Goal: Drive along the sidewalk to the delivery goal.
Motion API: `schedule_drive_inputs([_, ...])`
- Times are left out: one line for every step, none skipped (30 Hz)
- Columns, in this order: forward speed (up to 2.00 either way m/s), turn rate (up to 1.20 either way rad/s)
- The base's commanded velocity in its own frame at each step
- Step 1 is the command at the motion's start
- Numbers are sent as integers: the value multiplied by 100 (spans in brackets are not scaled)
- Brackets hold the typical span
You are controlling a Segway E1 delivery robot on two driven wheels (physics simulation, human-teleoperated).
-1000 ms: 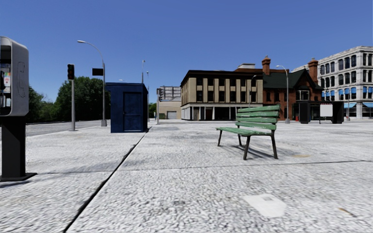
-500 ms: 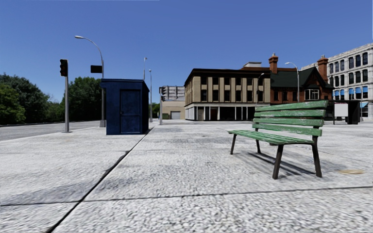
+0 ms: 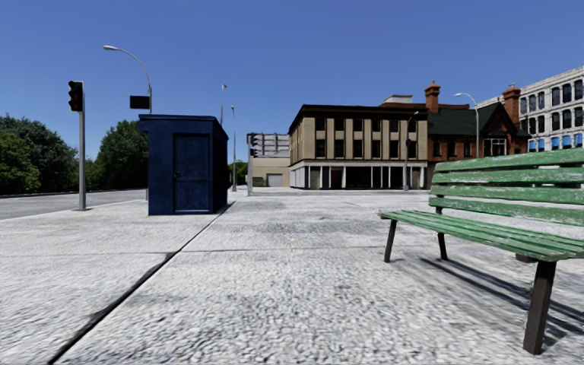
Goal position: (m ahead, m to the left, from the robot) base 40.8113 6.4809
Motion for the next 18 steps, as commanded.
schedule_drive_inputs([200,0])
schedule_drive_inputs([200,9])
schedule_drive_inputs([200,16])
schedule_drive_inputs([200,16])
schedule_drive_inputs([200,20])
schedule_drive_inputs([200,22])
schedule_drive_inputs([200,23])
schedule_drive_inputs([200,23])
schedule_drive_inputs([200,24])
schedule_drive_inputs([200,24])
schedule_drive_inputs([200,17])
schedule_drive_inputs([200,17])
schedule_drive_inputs([200,7])
schedule_drive_inputs([200,3])
schedule_drive_inputs([200,0])
schedule_drive_inputs([200,0])
schedule_drive_inputs([200,0])
schedule_drive_inputs([200,0])
